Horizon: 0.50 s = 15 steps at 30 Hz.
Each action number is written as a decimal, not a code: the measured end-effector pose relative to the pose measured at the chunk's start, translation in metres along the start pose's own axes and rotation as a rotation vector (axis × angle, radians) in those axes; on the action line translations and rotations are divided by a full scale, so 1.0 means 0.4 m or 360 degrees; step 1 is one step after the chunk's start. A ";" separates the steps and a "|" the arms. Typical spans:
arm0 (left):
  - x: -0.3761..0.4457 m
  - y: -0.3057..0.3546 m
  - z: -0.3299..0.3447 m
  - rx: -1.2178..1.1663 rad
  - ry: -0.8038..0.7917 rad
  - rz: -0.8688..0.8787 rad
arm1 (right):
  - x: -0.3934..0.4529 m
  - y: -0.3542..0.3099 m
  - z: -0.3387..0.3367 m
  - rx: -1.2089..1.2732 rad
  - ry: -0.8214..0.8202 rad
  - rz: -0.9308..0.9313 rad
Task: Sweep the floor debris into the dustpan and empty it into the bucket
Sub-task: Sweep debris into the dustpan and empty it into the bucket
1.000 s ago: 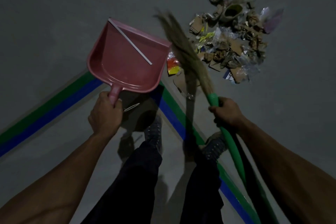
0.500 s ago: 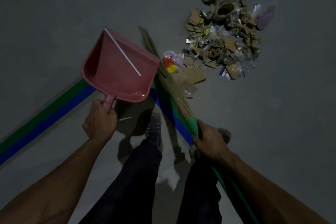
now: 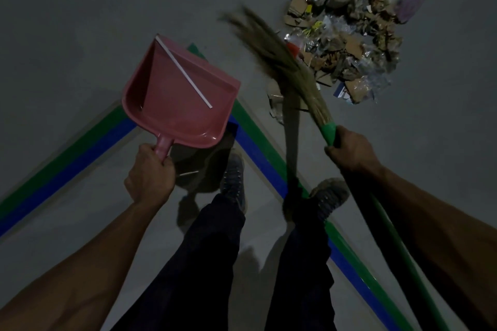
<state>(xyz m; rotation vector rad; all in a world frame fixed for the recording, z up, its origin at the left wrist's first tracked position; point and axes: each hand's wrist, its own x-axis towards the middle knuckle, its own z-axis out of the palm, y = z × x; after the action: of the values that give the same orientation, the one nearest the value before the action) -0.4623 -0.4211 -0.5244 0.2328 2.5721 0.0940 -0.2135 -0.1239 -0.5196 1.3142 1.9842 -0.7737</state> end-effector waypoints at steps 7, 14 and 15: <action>-0.014 0.030 -0.023 -0.0008 -0.0017 0.0026 | -0.173 -0.021 0.091 0.0060 -0.0098 -0.0222; -0.013 0.075 -0.033 0.0009 -0.0045 0.0037 | -0.259 0.085 0.192 -0.0208 -0.0453 -0.0160; -0.011 0.081 -0.030 0.0011 -0.0043 0.0043 | -0.247 0.107 0.190 -0.0223 -0.0445 -0.0127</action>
<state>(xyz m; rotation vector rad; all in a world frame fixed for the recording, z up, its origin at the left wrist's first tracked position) -0.4604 -0.3901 -0.5082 0.2696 2.5434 0.0912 -0.1297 -0.2231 -0.4972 0.9929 1.8387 -0.7934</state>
